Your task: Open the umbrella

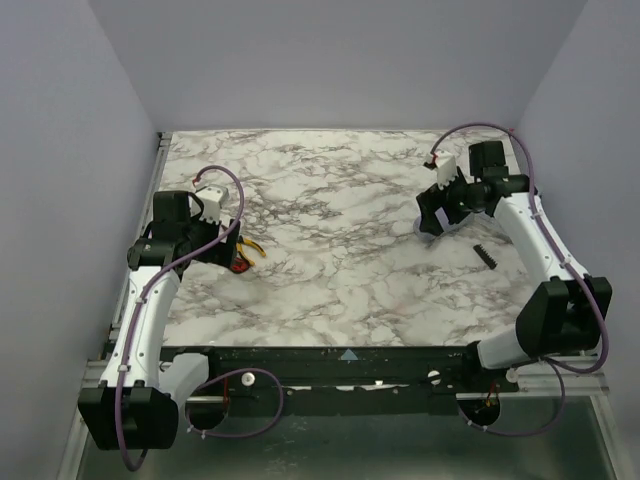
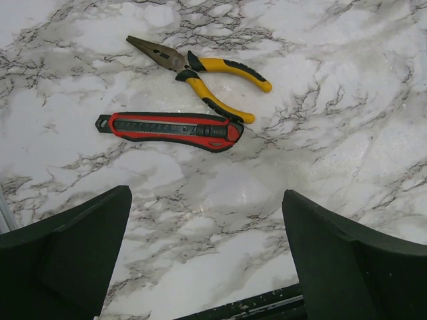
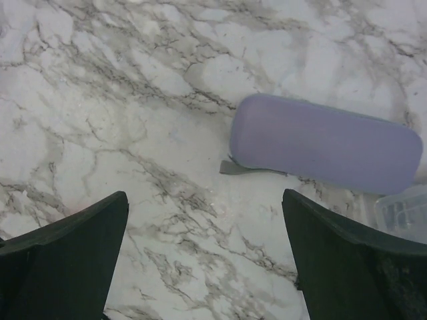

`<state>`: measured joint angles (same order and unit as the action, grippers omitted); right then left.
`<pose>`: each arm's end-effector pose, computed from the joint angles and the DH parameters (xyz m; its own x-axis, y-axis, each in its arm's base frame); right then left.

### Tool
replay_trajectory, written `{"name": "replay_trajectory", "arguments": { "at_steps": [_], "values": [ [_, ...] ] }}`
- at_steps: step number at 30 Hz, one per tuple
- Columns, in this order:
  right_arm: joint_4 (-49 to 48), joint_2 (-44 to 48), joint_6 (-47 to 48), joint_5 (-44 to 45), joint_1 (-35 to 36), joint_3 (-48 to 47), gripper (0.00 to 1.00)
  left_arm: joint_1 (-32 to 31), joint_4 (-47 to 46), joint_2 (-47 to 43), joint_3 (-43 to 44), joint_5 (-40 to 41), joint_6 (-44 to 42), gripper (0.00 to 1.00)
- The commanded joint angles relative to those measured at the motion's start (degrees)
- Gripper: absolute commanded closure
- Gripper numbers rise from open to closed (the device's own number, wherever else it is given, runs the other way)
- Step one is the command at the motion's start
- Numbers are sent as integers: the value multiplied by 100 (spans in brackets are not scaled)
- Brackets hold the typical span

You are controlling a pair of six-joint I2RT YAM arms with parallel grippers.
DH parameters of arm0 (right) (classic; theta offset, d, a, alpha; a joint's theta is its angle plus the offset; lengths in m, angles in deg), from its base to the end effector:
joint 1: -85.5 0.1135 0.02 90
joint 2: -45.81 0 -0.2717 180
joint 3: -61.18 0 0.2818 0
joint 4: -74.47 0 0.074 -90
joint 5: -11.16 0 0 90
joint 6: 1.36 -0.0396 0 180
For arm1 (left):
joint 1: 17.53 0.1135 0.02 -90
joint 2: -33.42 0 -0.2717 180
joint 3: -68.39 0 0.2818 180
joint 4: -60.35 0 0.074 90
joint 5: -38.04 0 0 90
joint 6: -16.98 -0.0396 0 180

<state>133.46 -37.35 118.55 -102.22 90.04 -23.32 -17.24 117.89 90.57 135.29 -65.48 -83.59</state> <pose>0.3261 0.0417 0.2966 -0.5882 -0.5058 -0.6310 -0.6664 0.7452 0.0238 0.2260 -0.0081 0.3061 -0.7002 0.1748 -0.6922 0.2854 0.9572 -0.0470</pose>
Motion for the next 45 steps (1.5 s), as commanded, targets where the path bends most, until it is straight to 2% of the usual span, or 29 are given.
{"name": "replay_trajectory", "arguments": {
  "at_steps": [1, 4, 9, 14, 28, 36, 42, 45],
  "values": [
    [202, -537, -75, 208, -273, -638, 0, -8, -60, 13, 189, -119, 72, 2],
    [381, -989, 4, 151, -563, -1136, 0, -12, 40, 113, 277, -133, 107, 2],
    [1211, -2125, 462, 138, -1055, -2471, 6, -8, 27, 173, 303, -90, 107, 2],
    [1826, -3133, 568, 156, -1408, -3389, 6, -12, 27, 235, 355, -71, 100, 2],
    [2032, -4218, 365, -203, -1517, -3748, 1, -12, -18, 567, 581, -129, 197, 1],
    [1886, -4268, 283, -173, -1517, -3741, 0, -12, 19, 684, 697, -209, 169, 2],
    [1275, -4139, 198, 295, -1517, -3582, 0, -12, 7, 743, 695, -222, 108, 2],
    [1691, -4364, 403, 217, -1513, -3753, 0, -12, 3, 793, 724, -210, 90, 2]
  ]
}}
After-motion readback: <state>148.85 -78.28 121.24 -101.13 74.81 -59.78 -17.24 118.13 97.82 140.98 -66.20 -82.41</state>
